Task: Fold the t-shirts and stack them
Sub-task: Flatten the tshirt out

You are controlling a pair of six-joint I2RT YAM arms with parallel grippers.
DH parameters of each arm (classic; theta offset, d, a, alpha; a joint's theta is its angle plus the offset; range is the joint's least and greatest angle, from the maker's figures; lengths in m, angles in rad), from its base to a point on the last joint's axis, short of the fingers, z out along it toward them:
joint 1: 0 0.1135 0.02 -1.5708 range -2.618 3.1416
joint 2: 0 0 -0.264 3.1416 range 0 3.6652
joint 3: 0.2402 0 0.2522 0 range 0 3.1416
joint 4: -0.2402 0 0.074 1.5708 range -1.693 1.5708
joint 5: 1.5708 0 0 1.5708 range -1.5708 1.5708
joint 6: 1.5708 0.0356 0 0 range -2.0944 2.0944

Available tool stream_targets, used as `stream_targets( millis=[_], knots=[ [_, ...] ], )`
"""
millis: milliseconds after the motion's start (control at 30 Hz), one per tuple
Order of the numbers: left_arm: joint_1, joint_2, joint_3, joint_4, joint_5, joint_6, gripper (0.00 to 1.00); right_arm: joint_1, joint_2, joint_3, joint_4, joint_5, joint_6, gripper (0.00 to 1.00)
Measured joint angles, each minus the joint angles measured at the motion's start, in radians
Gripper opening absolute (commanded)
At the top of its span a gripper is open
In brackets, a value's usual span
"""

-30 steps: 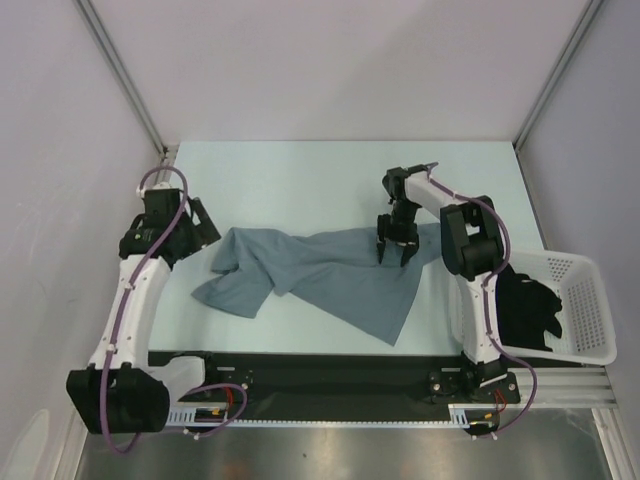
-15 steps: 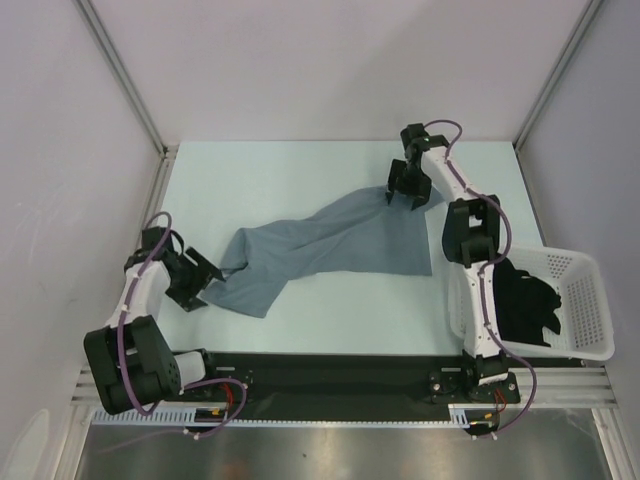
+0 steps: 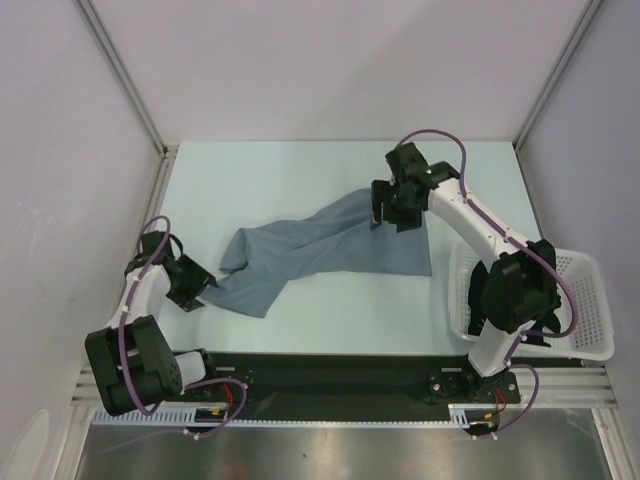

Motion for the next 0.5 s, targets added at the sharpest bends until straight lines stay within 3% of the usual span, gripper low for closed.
stream_targets(
  millis=[200,433,500],
  knots=[
    [0.021,0.114,0.008,0.037,-0.001,0.006,0.6,-0.054,-0.029,-0.19,0.04,-0.002,0.034,0.68],
    [0.023,0.161,0.015,0.055,-0.022,0.005,0.56,-0.069,-0.029,-0.213,0.074,-0.008,0.049,0.68],
    [0.028,0.179,0.026,0.055,-0.022,0.004,0.5,-0.07,-0.029,-0.219,0.087,-0.013,0.054,0.68]
  ],
)
